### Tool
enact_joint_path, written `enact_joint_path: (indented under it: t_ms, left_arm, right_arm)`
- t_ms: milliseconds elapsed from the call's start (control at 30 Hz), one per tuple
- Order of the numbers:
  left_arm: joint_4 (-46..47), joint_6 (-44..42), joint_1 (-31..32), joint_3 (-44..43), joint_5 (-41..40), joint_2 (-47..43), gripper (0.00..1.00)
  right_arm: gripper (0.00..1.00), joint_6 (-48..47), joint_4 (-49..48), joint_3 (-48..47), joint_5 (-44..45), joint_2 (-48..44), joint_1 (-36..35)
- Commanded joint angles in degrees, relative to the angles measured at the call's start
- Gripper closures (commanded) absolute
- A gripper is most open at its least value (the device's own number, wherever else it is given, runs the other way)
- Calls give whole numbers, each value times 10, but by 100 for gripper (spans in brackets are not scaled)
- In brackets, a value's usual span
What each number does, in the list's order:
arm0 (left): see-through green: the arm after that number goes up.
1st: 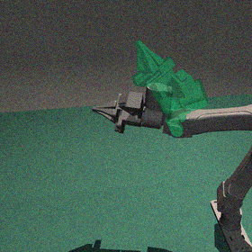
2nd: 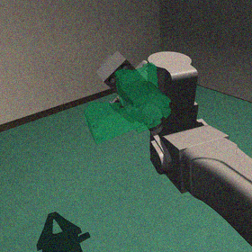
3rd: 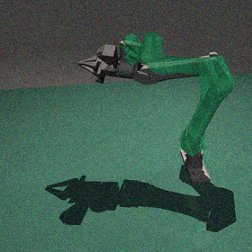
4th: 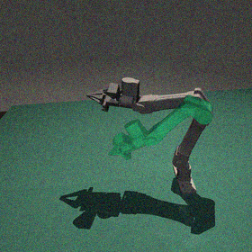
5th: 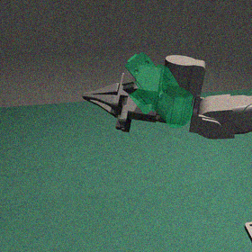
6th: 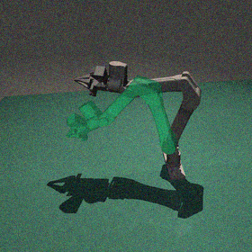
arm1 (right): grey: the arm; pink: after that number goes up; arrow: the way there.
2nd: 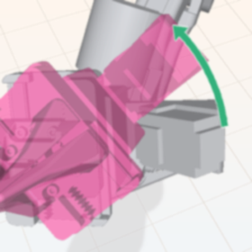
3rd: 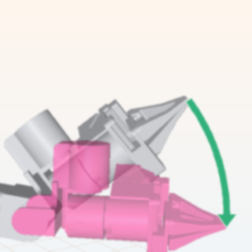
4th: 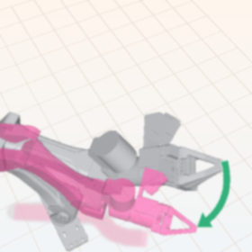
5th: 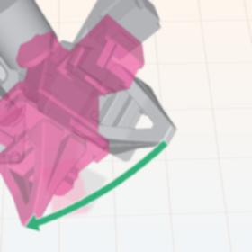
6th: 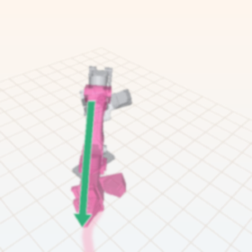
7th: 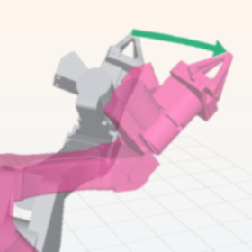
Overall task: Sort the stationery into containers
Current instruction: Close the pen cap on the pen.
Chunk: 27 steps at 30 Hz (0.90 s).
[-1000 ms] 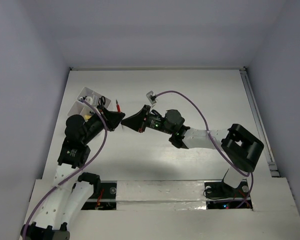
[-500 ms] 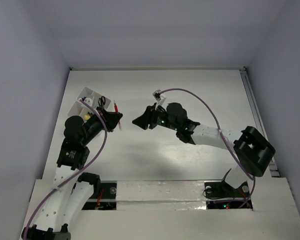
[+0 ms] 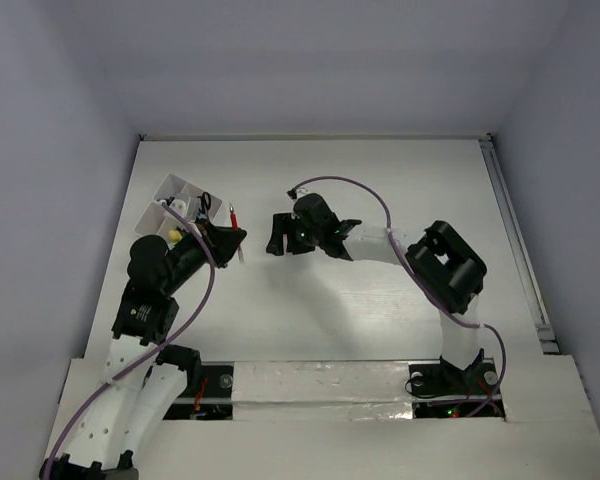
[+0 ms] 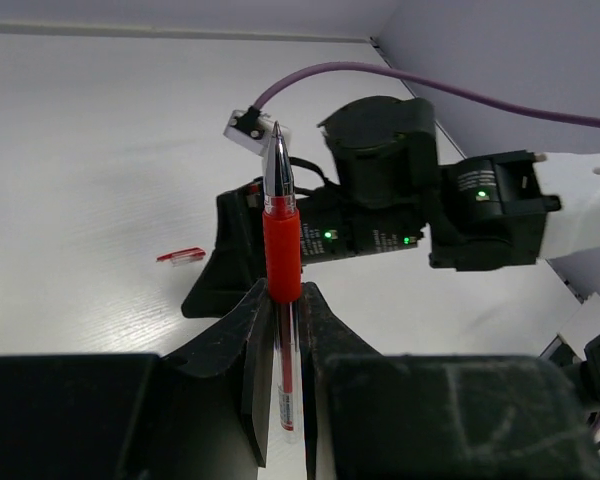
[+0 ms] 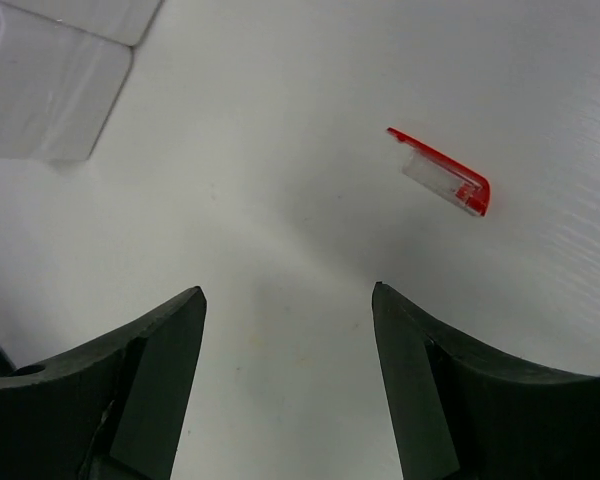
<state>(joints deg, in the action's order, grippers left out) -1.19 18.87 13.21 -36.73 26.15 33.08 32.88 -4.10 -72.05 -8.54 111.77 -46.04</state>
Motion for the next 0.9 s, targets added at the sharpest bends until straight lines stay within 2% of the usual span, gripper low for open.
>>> enact_joint_path:
  t_ms: [0,233,567,733,867]
  left_arm:
    - [14,-9,10,-21,-2,-10,100]
    - [13,-10,28,-22,-7,-18,100]
    - [13,-12,44,-24,-14,-31,100]
    - [13,-13,50,-25,-18,-34,100]
    - [13,-14,50,-26,-20,-35,100]
  right_arm:
    - [27,22,22,-47,12,27,15]
    - [30,39,39,-86,41,78,26]
    - [34,5,150,-176,120,137,32]
    - [44,-33,193,-209,128,158,32]
    - [50,-69,264,-275,140,188,32]
